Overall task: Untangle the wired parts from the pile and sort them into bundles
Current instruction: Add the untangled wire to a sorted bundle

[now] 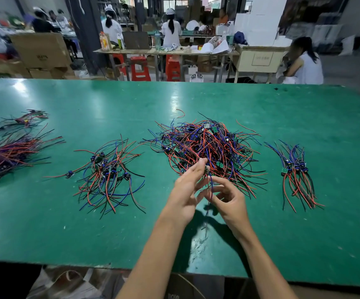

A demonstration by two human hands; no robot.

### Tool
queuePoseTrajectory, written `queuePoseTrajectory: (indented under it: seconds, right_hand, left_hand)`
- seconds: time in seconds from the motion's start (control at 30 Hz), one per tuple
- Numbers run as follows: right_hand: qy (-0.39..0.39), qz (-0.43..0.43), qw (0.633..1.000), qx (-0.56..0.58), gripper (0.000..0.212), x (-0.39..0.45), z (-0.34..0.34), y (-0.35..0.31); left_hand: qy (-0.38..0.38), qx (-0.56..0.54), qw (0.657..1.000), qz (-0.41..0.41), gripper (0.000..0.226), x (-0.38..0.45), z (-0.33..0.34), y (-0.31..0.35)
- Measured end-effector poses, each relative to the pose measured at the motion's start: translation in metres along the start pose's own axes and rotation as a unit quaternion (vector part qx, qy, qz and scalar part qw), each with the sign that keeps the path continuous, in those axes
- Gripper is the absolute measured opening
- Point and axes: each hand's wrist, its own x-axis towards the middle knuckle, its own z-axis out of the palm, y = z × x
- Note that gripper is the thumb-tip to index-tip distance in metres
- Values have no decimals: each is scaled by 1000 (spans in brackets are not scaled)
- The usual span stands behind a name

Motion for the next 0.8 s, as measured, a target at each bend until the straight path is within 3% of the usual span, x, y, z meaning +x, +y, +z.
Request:
queuePoseTrajectory:
  seconds: [0.17, 0.3, 0.4, 0.57, 0.7, 0.8]
  right_hand:
    - [26, 17, 986, 164, 42, 1, -5, -3]
    - [35, 6, 984, 173, 36, 1, -1, -7]
    - [53, 16, 978, 200, 30, 1, -3, -7]
    - [95, 35, 973, 208, 13, 1, -7, -7]
    - [113, 84, 966, 215, 32, 2, -10, -4]
    - [94, 90, 970, 204, 33, 2, -12, -3]
  left_hand:
    - [61, 10, 996, -62, 50, 7, 7, -20]
    - [46, -27, 995, -81, 29, 7, 7, -34]
    - [40, -16, 997, -61, 49, 8, 8, -39]
    - [63, 18, 998, -8, 45, 4, 7, -49]
    - [86, 27, 996, 28, 26, 3, 8, -57]
    - [103, 36, 992, 66, 24, 2, 11, -62]
